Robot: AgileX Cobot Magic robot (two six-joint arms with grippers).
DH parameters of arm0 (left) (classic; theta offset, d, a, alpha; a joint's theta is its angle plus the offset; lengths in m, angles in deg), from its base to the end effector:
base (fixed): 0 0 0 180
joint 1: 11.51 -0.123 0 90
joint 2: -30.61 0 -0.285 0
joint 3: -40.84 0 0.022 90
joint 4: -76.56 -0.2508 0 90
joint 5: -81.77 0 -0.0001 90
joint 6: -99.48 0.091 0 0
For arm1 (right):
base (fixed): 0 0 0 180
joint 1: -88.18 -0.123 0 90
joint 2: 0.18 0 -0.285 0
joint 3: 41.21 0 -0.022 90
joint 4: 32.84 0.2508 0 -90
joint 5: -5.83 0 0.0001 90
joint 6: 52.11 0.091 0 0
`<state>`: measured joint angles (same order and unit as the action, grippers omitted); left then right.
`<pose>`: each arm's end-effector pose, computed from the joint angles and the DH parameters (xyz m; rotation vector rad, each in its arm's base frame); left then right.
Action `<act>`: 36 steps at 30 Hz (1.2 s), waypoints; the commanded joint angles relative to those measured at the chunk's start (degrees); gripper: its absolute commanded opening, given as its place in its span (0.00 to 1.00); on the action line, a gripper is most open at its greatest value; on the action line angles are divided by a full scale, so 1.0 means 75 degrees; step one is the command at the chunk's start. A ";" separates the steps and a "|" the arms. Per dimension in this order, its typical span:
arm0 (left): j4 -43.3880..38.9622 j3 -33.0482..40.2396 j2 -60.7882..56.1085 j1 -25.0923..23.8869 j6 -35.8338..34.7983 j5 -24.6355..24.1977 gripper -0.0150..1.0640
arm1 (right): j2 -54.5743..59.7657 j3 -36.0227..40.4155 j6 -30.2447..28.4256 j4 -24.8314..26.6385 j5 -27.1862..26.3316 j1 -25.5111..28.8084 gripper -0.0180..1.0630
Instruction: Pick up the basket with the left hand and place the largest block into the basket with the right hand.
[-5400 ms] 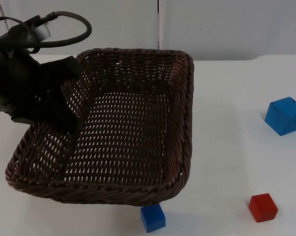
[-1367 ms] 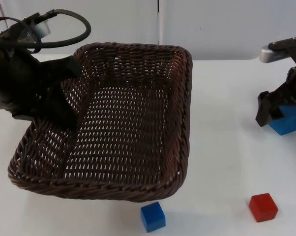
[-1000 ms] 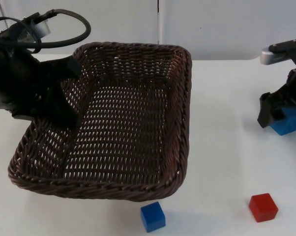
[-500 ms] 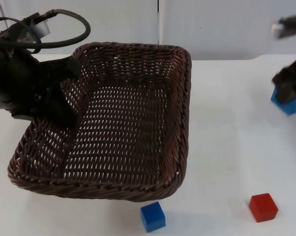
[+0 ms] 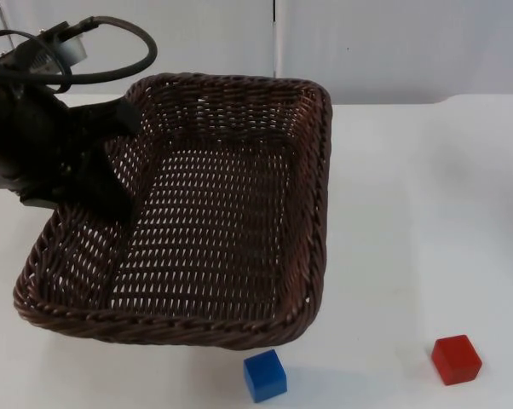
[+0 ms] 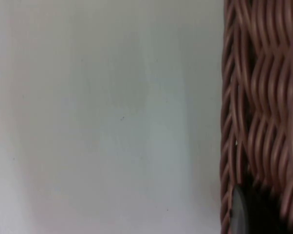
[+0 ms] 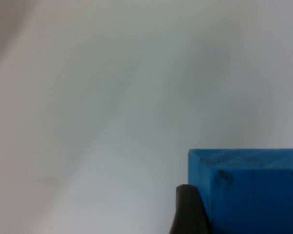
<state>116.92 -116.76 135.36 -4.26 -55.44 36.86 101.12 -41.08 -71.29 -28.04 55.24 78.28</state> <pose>0.2998 -0.0801 0.1867 0.1262 2.8378 -0.7273 0.3441 0.0659 0.2951 -0.6114 2.5560 0.0466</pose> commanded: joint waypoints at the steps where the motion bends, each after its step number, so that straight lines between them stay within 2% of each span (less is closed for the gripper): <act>1: 0.0144 -0.0024 -0.0133 0.0028 0.0024 0.0027 0.01 | -0.0370 -0.0059 0.0052 -0.0025 0.0336 0.0023 0.02; 15: 0.0125 -0.0024 -0.0133 0.0028 0.0024 -0.0074 0.01 | -0.1876 -0.0059 0.0125 -0.0085 0.1107 0.0008 0.02; 36: 0.0125 -0.0024 -0.0133 0.0028 0.0024 -0.0085 0.01 | -0.2022 -0.0059 0.0125 0.0017 0.1523 0.0008 0.02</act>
<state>116.92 -116.76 135.36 -4.26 -55.44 36.56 86.56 -41.08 -70.23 -28.46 66.20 78.28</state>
